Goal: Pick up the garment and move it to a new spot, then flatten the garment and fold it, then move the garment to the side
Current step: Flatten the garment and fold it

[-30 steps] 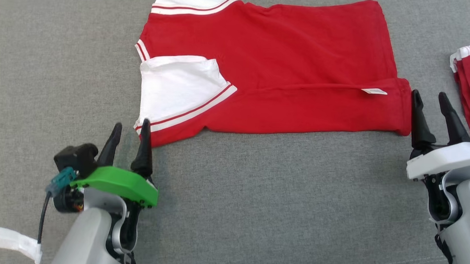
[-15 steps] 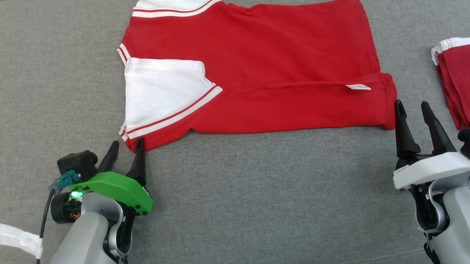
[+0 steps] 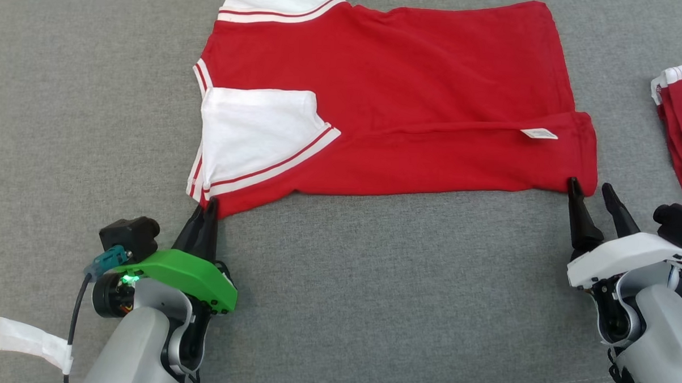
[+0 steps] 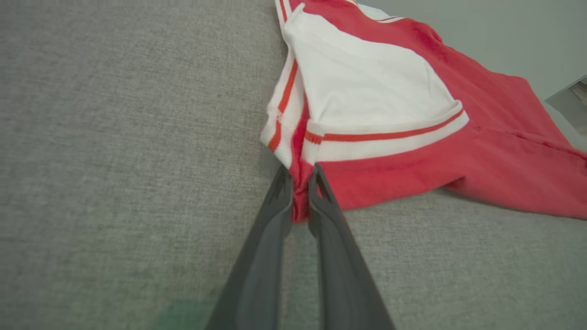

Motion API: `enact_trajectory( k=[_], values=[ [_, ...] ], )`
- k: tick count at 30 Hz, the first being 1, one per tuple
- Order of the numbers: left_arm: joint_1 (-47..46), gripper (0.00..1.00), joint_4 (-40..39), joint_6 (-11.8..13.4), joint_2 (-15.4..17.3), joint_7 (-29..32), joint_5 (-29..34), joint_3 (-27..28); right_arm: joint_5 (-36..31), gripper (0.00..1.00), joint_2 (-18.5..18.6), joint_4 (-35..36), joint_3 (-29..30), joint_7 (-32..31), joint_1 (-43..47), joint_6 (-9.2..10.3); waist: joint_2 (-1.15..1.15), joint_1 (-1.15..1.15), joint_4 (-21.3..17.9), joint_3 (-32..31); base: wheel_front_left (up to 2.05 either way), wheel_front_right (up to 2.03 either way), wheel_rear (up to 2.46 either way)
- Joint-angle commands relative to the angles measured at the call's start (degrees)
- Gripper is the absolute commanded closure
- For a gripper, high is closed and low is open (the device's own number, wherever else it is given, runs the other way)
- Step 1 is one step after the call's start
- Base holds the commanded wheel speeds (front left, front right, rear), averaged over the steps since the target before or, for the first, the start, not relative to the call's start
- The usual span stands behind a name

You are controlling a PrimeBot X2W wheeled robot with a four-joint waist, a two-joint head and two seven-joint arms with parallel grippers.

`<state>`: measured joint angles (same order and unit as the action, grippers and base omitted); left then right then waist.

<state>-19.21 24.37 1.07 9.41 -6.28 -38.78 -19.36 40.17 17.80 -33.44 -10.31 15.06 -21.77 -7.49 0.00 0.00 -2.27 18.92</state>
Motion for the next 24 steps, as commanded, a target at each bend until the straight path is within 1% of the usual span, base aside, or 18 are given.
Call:
enact_trajectory(
  k=[1,4,7,8,9,11,14,18,24],
  values=[
    [-0.1,1.0,-0.5,0.2,0.6,0.1,0.3,0.0,1.4,0.0,0.2,-1.8,-0.4,0.2,-1.5,0.01,0.0,0.0,0.7,0.7,0.0,0.0,0.0],
    [-0.6,1.0,-1.6,0.4,0.9,0.4,0.8,-0.4,4.4,0.0,0.1,-6.4,-2.0,0.0,-4.1,0.0,0.0,0.0,1.1,1.3,0.0,0.0,0.0],
    [-0.7,1.0,-2.4,0.6,1.2,0.4,1.1,-0.6,5.9,0.0,0.6,-9.4,-4.8,-0.1,-5.8,0.01,0.0,0.0,1.6,1.5,0.0,0.0,0.0],
    [-0.7,1.0,-2.7,0.7,1.3,0.3,1.2,-0.6,6.6,0.64,0.8,-10.0,-6.0,-0.1,-6.0,0.01,0.0,0.0,1.8,1.5,0.0,0.0,0.0],
    [-0.7,1.0,-2.9,0.8,1.4,0.1,1.2,-0.5,7.3,1.0,0.9,-10.1,-6.9,-0.1,-6.1,-0.02,0.0,0.0,2.0,1.5,0.0,0.0,0.0],
    [-0.4,1.0,-3.4,0.8,1.5,-0.1,1.0,-0.5,8.9,1.0,1.5,-9.8,-9.1,-0.2,-5.8,-0.02,0.0,0.0,2.4,1.1,0.0,0.0,0.0],
    [0.9,1.0,-4.5,0.8,1.6,-0.4,0.6,-0.4,11.1,1.0,3.6,-8.9,-11.1,-0.2,-4.8,-0.01,0.0,0.0,3.1,0.3,0.0,0.0,0.0],
    [2.7,1.0,-6.8,0.9,2.0,-0.5,0.1,-0.3,12.4,1.0,6.1,-6.0,-11.1,0.0,-3.3,0.0,0.0,0.0,4.3,-1.2,0.0,0.0,0.0],
    [7.1,1.0,-10.1,1.5,2.5,0.6,-0.8,-0.9,13.9,1.0,9.2,-0.6,-11.5,0.1,1.8,0.0,0.0,0.0,6.0,-3.7,0.0,0.0,0.0]
  ],
)
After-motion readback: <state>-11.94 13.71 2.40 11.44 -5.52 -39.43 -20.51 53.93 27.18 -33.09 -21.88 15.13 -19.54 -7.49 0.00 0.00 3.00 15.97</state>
